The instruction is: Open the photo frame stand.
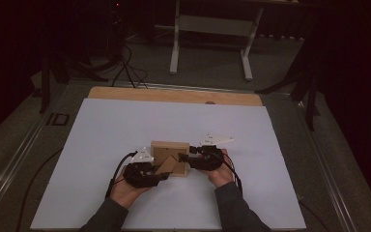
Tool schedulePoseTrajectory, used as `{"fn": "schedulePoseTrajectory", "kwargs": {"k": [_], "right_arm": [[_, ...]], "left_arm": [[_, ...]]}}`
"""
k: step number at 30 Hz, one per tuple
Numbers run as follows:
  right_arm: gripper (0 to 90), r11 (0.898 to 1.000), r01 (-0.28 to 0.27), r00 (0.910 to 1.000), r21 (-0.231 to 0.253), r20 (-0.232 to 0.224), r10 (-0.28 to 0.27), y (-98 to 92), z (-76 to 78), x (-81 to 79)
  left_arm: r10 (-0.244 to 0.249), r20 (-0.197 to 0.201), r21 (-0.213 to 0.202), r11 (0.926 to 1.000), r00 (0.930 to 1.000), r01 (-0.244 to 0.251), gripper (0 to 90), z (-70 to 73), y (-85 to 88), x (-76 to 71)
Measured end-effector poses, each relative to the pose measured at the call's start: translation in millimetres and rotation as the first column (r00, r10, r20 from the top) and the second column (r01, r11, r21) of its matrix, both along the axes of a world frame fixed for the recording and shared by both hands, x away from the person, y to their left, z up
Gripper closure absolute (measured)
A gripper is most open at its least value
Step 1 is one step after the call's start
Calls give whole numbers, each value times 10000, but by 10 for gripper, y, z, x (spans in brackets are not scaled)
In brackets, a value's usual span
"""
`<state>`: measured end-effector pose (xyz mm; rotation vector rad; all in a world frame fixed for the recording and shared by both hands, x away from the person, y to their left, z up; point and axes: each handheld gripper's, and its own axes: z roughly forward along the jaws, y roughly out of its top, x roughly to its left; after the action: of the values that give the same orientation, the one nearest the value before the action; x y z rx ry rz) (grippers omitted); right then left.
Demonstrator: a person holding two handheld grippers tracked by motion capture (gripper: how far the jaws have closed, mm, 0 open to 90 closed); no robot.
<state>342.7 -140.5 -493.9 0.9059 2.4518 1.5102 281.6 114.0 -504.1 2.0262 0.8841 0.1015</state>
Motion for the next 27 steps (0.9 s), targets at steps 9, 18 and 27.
{"fn": "schedulePoseTrajectory", "kwargs": {"k": [9,18,27], "right_arm": [[540,9994,-165,9991,-295,392,177,15,37,-49],[546,9992,-182,9981,-352,586,202,22,54,-69],[552,9989,128,9957,-444,926,-86,26,79,-84]], "left_arm": [[242,-39,52,9997,9997,-242,734,2,10,9],[542,215,546,9970,9983,-553,757,-3,-36,13],[870,505,852,9922,9949,-910,756,-28,-75,76]]}}
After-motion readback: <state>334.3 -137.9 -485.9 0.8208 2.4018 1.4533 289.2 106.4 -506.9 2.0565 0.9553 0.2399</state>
